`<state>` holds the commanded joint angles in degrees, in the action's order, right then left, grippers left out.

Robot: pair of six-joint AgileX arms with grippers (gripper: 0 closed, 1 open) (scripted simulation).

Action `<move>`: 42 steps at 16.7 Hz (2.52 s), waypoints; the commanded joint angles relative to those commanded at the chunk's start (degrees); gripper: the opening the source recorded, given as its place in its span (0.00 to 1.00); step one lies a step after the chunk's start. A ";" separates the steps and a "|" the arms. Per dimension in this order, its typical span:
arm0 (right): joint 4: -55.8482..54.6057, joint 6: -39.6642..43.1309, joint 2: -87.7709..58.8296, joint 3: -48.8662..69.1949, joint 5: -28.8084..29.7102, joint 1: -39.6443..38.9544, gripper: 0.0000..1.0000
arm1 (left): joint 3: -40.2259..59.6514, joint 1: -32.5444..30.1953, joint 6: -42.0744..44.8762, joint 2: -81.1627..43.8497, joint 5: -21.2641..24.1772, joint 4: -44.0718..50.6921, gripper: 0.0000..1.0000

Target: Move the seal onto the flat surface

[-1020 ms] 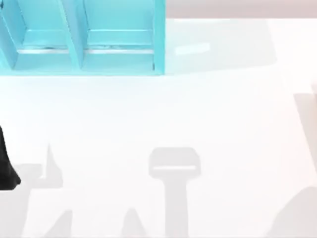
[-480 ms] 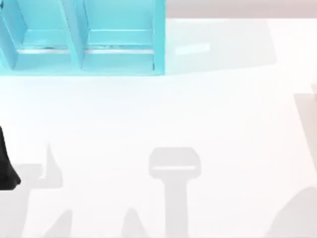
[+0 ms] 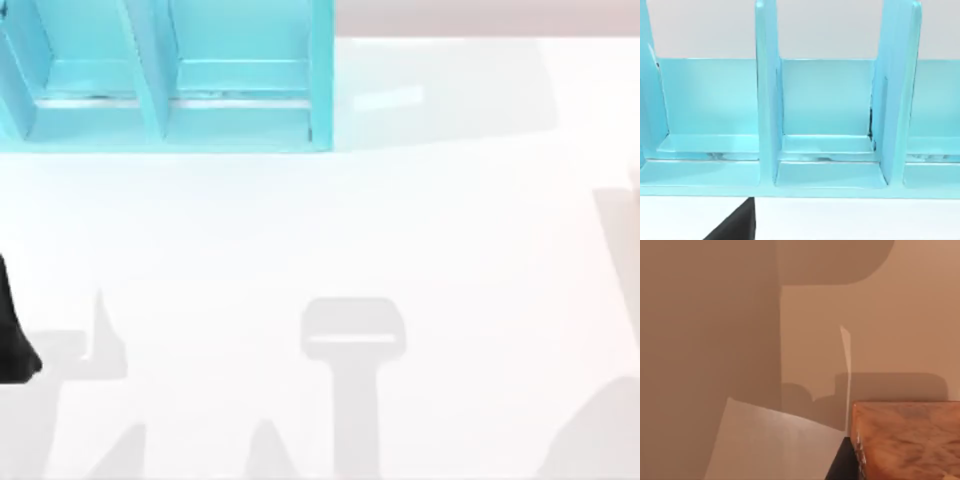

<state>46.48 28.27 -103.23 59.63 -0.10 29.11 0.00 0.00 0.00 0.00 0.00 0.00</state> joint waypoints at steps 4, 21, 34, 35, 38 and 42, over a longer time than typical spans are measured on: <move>0.00 0.00 0.00 0.00 0.00 0.00 0.00 | 0.00 0.00 0.00 0.00 0.00 0.00 1.00; 26.50 -22.41 11.69 15.72 0.29 -21.01 0.00 | 0.00 0.00 0.00 0.00 0.00 0.00 1.00; 33.10 -29.82 12.88 19.87 -0.15 -29.60 0.00 | 0.00 0.00 0.00 0.00 0.00 0.00 1.00; 32.72 -30.48 11.17 21.15 -0.12 -30.24 0.00 | 0.00 0.00 0.00 0.00 0.00 0.00 1.00; 30.96 -33.41 3.67 26.72 -0.03 -33.06 0.00 | 0.00 0.00 0.00 0.00 0.00 0.00 1.00; 27.59 -38.46 -9.00 36.01 0.13 -37.94 0.00 | 0.00 0.00 0.00 0.00 0.00 0.00 1.00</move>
<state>74.07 -10.19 -112.23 95.63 0.03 -8.83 0.00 0.00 0.00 0.00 0.00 0.00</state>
